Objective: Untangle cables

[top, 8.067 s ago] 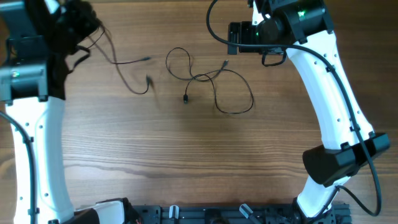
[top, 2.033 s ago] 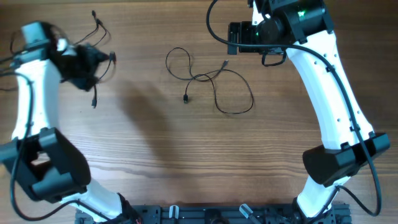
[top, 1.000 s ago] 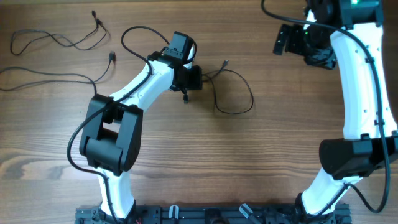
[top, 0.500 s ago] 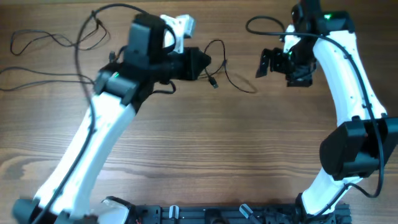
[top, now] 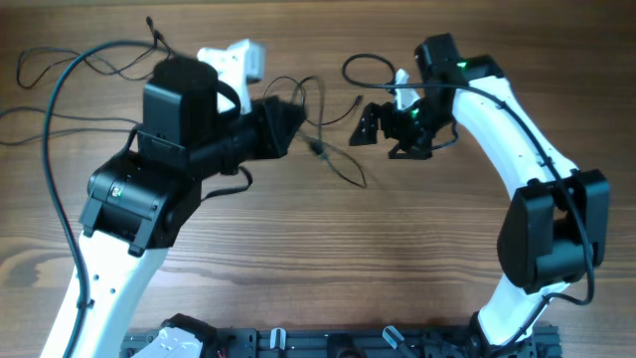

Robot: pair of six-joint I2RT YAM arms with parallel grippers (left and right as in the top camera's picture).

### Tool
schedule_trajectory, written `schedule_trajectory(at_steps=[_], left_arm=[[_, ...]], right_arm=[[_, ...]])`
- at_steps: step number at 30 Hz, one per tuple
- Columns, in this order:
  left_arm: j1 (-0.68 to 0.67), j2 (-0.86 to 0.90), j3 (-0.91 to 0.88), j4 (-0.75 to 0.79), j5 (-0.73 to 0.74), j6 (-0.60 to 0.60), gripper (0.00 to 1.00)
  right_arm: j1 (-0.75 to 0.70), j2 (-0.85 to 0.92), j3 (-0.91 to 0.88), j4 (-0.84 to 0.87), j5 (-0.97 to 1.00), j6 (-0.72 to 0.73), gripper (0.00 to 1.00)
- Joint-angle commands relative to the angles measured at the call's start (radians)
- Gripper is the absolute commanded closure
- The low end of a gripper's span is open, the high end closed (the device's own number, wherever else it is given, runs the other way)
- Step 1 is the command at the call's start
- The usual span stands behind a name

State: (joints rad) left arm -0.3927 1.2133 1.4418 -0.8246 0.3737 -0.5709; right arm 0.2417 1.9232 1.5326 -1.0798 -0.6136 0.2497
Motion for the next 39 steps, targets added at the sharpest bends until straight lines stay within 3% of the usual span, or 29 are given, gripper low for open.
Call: schedule_trajectory(at_steps=[1,3,4,5,7,8,9,11,13,16,25,29,32,34,37,39], left_arm=[[-0.002,0.0,0.0,-0.14,-0.28,-0.078,0.96],[-0.003,0.023,-0.002,-0.212,-0.285,-0.078,0.95],[-0.003,0.034,-0.002,-0.225,-0.274,-0.077,0.81],[-0.003,0.048,-0.002,-0.231,-0.241,-0.077,0.74],[-0.007,0.086,-0.002,-0.231,-0.135,-0.077,0.83],[-0.018,0.112,-0.002,-0.232,-0.093,-0.076,0.82],[-0.032,0.135,-0.002,-0.233,-0.085,-0.064,0.72],[-0.055,0.19,-0.002,-0.23,-0.107,-0.013,0.58],[-0.051,0.261,-0.002,-0.214,-0.176,-0.01,0.57],[-0.027,0.374,-0.002,-0.12,-0.233,-0.014,0.42],[-0.03,0.746,-0.002,0.087,-0.241,-0.239,0.43],[-0.032,0.827,-0.002,0.138,-0.248,-0.309,0.43],[-0.032,0.863,-0.002,0.137,-0.37,-0.335,0.42],[-0.032,0.882,-0.002,0.157,-0.376,-0.335,0.42],[-0.032,0.912,-0.002,0.182,-0.376,-0.335,0.49],[-0.032,0.923,-0.002,0.191,-0.376,-0.335,0.59]], right_arm=[[0.026,-0.016,-0.006,0.03,-0.031,0.023,0.0],[0.026,-0.016,-0.006,0.055,-0.027,0.057,0.0],[0.026,-0.016,-0.006,0.064,-0.023,0.073,0.0],[0.026,-0.016,-0.006,0.077,-0.022,0.091,0.0],[0.026,-0.016,-0.006,0.077,-0.012,0.098,0.0],[0.026,-0.016,-0.006,0.077,-0.012,0.098,0.0],[0.026,-0.016,-0.006,0.077,-0.012,0.098,0.0],[0.026,-0.016,-0.006,0.071,-0.012,0.098,0.0],[0.026,-0.016,-0.007,0.066,-0.012,0.094,0.0],[0.026,-0.016,-0.007,0.065,-0.012,0.094,0.0],[0.026,-0.016,-0.007,0.069,0.012,0.092,0.0],[0.026,-0.016,-0.007,0.07,0.018,0.091,0.0],[0.026,-0.016,-0.007,0.071,0.018,0.092,0.0],[0.026,-0.016,-0.007,0.071,0.018,0.092,0.0],[0.026,-0.016,-0.007,0.07,0.018,0.091,0.0],[0.026,-0.016,-0.007,0.07,0.019,0.091,0.0]])
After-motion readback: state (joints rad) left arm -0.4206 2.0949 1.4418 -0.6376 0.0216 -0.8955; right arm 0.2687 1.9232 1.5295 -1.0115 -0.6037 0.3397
